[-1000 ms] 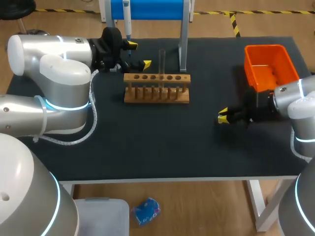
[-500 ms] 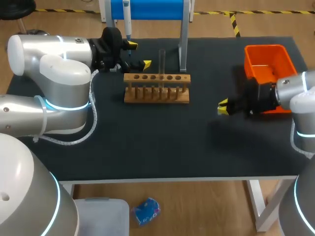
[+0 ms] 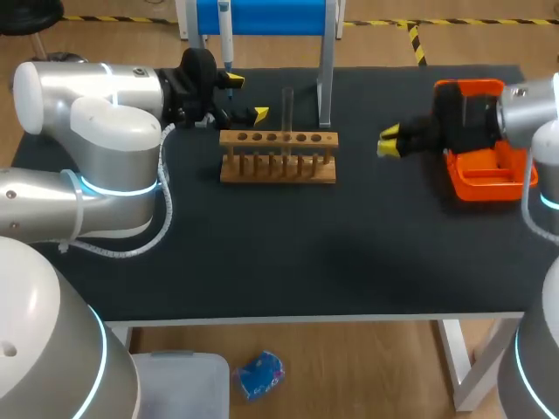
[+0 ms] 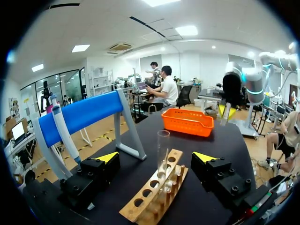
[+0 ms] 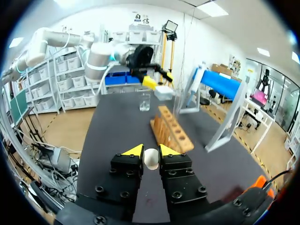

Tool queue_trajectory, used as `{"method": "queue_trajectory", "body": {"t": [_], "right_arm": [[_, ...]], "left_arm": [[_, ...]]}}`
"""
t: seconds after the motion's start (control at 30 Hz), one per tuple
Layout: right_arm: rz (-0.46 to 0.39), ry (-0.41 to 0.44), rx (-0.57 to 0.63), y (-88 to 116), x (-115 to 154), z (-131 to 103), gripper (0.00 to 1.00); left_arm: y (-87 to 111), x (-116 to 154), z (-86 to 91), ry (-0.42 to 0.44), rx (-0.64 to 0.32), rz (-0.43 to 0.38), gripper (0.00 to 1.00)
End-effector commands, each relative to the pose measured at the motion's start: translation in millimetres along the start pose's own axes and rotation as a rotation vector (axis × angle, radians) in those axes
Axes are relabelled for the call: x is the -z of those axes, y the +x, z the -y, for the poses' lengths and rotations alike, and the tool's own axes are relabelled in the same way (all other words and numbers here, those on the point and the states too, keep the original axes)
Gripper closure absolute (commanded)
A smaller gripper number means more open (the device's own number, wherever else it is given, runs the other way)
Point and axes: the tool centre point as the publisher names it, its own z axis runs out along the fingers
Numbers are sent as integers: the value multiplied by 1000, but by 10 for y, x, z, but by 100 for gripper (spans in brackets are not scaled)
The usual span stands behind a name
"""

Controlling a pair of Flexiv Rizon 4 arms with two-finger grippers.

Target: Invert the test tube, pick up the pipette, mount the tip to pipette, aspirate from beaker and dispense into the tube, eject the tip, return the pipette, and cap with the stopper.

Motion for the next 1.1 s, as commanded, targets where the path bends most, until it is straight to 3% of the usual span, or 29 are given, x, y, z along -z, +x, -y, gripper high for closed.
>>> {"method": "queue_trajectory", "body": {"t": [0.03, 0.87, 1.1], "right_arm": [[-2, 2, 6, -30, 110, -323, 100], [-4, -6, 5, -41, 117, -392, 100], [-108, -58, 89, -437, -431, -933, 100]], "left_arm": [[-2, -10, -10, 3, -1, 1, 0], [-2, -10, -10, 3, -1, 1, 0], [-2, -10, -10, 3, -1, 1, 0]]}}
